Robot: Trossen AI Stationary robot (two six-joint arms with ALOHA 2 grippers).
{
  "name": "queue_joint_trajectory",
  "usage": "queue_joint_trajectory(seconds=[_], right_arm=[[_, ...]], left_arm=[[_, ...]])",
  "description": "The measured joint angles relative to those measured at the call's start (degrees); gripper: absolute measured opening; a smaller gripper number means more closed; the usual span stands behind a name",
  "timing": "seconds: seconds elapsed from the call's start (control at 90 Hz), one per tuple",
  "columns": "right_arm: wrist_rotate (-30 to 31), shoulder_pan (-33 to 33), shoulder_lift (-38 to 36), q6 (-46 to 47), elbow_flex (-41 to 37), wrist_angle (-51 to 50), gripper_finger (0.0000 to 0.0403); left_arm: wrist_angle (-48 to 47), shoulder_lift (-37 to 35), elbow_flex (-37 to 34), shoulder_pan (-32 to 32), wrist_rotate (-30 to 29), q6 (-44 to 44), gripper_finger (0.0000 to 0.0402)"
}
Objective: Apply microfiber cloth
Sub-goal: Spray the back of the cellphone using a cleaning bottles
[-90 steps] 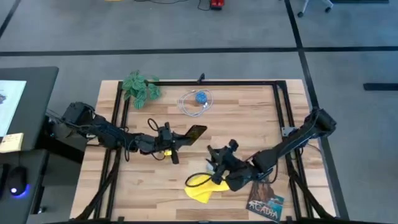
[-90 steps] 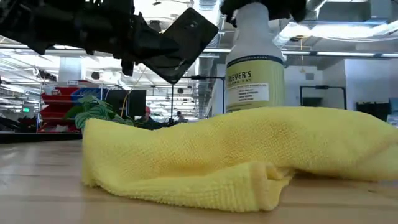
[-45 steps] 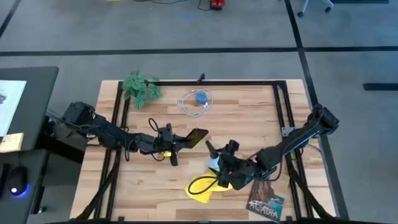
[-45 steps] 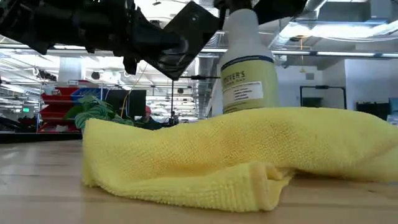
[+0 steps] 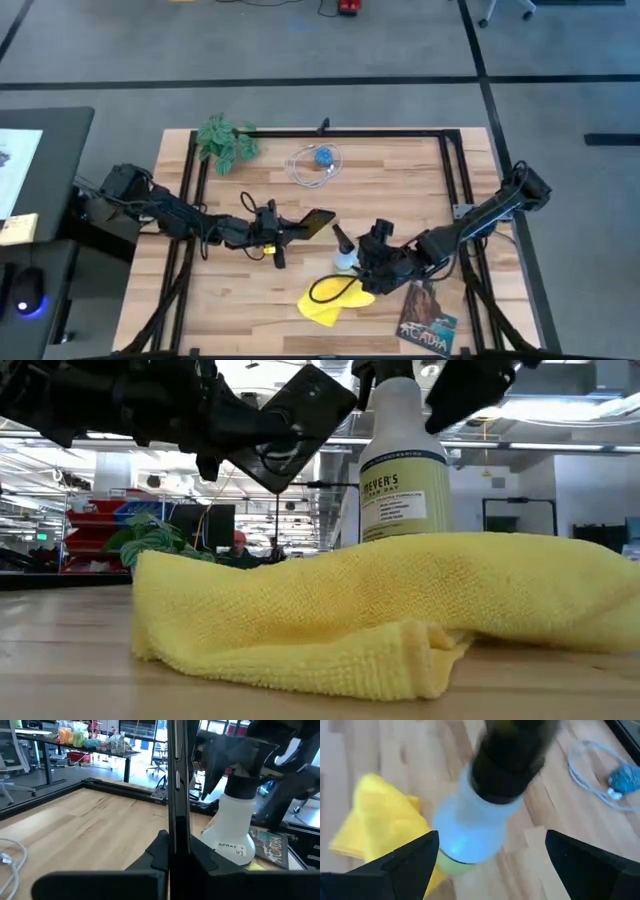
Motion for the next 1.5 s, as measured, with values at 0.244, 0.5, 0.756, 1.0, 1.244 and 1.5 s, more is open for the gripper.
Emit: queue_joint_trajectory(seconds=[0.244, 0.5, 0.756, 1.0, 1.244, 1.5], right_arm=[[-6.3, 8.1, 0.1, 11.5, 0.5, 2.1, 0.0347], [-15.7, 11.6, 10.6, 15.8, 0.9, 25.7, 0.0287], [-21.2, 5.9, 26.1, 9.9, 13.7, 23.6, 0.0185], [-21.0, 1.3, 37.5, 10.1, 25.9, 12.5, 0.0043], [-21.2, -1.6, 46.7, 9.2, 34.8, 13.4, 0.0007], [-20.3, -7.8, 53.9, 2.7, 43.6, 17.7, 0.0001]], left_arm=[[-3.4, -1.6, 0.0, -1.8, -0.7, 1.8, 0.0011], [-18.5, -9.3, 0.0, -7.8, -8.8, 0.4, 0.0011], [-34.8, -19.8, 0.0, -15.9, -20.6, -5.1, 0.0011], [-38.2, -23.9, 0.0, -20.2, -21.6, -6.3, 0.0011], [-38.5, -24.0, 0.0, -22.7, -21.6, -6.1, 0.0011], [-41.0, -29.3, 0.0, -25.0, -21.6, -3.8, 0.0011]])
